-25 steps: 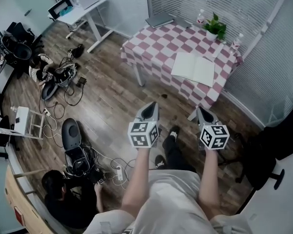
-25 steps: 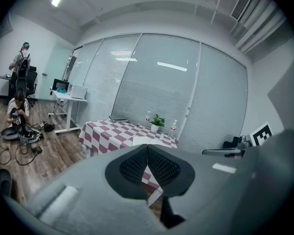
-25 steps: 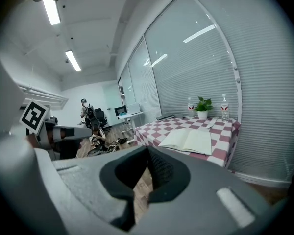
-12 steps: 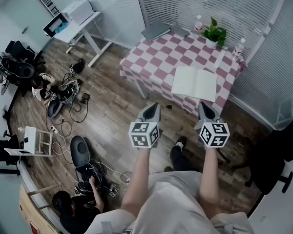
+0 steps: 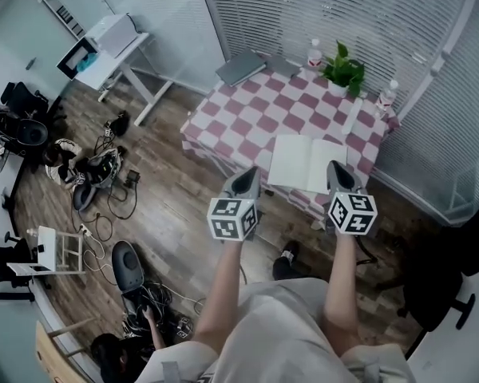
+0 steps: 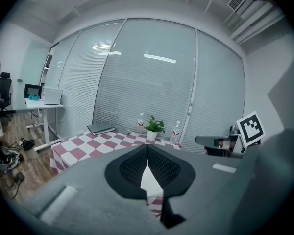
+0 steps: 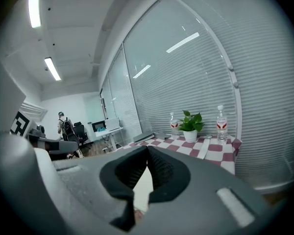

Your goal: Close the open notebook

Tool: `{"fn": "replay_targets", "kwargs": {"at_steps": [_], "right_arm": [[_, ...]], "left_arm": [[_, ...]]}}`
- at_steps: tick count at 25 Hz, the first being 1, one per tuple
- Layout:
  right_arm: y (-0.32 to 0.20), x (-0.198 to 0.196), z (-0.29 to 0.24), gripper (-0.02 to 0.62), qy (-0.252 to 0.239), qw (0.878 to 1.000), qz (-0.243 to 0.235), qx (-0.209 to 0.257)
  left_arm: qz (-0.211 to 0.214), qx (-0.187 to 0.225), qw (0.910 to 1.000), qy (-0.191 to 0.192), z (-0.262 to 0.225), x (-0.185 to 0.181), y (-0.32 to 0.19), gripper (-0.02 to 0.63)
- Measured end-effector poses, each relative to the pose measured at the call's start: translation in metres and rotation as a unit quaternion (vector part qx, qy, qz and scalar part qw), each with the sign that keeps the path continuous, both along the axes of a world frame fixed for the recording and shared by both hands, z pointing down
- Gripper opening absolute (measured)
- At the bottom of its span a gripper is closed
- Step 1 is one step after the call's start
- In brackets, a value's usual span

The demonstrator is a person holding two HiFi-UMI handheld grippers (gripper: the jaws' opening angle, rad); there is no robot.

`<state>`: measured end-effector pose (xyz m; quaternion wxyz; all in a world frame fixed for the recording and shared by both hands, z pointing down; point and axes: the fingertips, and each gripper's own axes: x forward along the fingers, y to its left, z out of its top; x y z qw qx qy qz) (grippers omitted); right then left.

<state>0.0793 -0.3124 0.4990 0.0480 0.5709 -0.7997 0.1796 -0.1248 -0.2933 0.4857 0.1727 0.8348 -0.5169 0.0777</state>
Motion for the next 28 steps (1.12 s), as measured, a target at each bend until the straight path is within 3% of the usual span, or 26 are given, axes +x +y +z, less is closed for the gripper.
{"fn": "replay_targets", "kwargs": {"at_steps": [10, 17, 22, 28], "right_arm": [[-0.061, 0.018, 0.037, 0.002, 0.027, 0.999, -0.032, -0.028], [-0.052, 0.007, 0.114, 0.002, 0.081, 0.989, -0.066, -0.102], [-0.051, -0.002, 0.142, 0.002, 0.097, 0.983, -0.097, -0.12], [-0.048, -0.022, 0.177, 0.002, 0.066, 0.978, -0.11, -0.167]], "left_arm": [[-0.018, -0.02, 0.9995, -0.013, 0.039, 0.022, -0.066, 0.011], [-0.009, -0.089, 0.996, -0.004, 0.096, 0.03, -0.07, 0.011], [0.002, -0.139, 0.9903, -0.004, 0.136, 0.038, -0.066, 0.009], [0.019, -0.193, 0.981, 0.012, 0.172, 0.041, -0.063, 0.011]]}}
